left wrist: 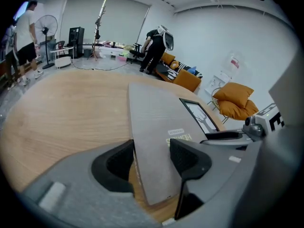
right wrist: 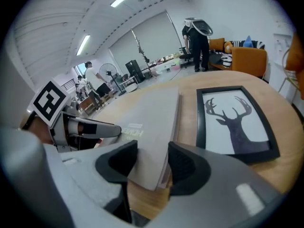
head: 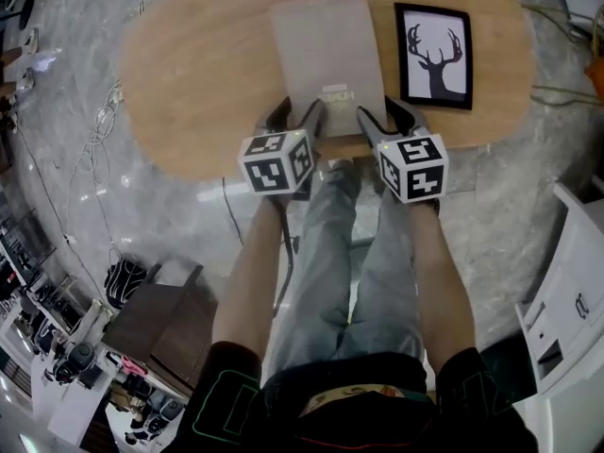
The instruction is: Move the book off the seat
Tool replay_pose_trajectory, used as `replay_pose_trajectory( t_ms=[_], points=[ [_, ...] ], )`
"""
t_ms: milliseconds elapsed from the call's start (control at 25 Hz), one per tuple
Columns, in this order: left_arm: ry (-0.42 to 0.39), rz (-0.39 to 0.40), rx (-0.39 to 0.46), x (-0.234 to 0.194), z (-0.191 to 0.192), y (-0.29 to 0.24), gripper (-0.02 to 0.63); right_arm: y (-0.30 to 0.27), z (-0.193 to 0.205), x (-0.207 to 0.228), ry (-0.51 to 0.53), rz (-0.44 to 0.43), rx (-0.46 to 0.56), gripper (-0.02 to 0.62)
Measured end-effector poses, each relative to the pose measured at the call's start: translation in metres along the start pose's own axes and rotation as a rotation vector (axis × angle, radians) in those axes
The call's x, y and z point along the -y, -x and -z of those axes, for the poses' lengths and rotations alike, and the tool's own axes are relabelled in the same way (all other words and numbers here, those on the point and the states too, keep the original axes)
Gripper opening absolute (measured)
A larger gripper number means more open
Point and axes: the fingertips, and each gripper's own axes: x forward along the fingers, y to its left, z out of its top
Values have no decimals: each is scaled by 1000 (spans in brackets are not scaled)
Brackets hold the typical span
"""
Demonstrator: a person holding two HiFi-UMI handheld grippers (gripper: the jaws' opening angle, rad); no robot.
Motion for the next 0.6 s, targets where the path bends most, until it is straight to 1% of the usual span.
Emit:
replay_pose_trajectory(
  t_ms=[40, 120, 240, 280, 320, 360, 440, 480, 520, 560, 600],
  points=[
    [-9, -22, 4, 0, 0, 0, 255, -1, 0, 1, -2, -13, -11, 206],
    [-34, -99, 17, 0, -2, 0, 250, -4, -1, 4, 16, -40, -45, 206],
    [-51, -230, 1, 5, -2, 11, 233, 8, -5, 4, 119, -76, -135, 206],
    [-44, -262, -1, 8, -4, 18, 194, 18, -9, 7, 142, -86, -146, 206],
    [-26, -285, 6, 14, -7, 25, 141, 29, -14, 12, 147, -95, -148, 206],
    [0, -298, 21, 20, -13, 31, 118, 40, -20, 19, 140, -101, -149, 198],
    [69, -297, 59, 37, -23, 48, 61, 63, -30, 31, 116, -105, -159, 187],
    [107, -280, 75, 49, -28, 58, 35, 75, -35, 34, 98, -105, -161, 163],
    [144, -247, 91, 61, -32, 68, 11, 88, -42, 35, 74, -108, -154, 97],
    [176, -207, 108, 74, -39, 77, 11, 101, -53, 33, 47, -114, -134, 58],
    [202, -177, 127, 85, -46, 85, 9, 113, -66, 30, 25, -124, -104, 42]
  ],
)
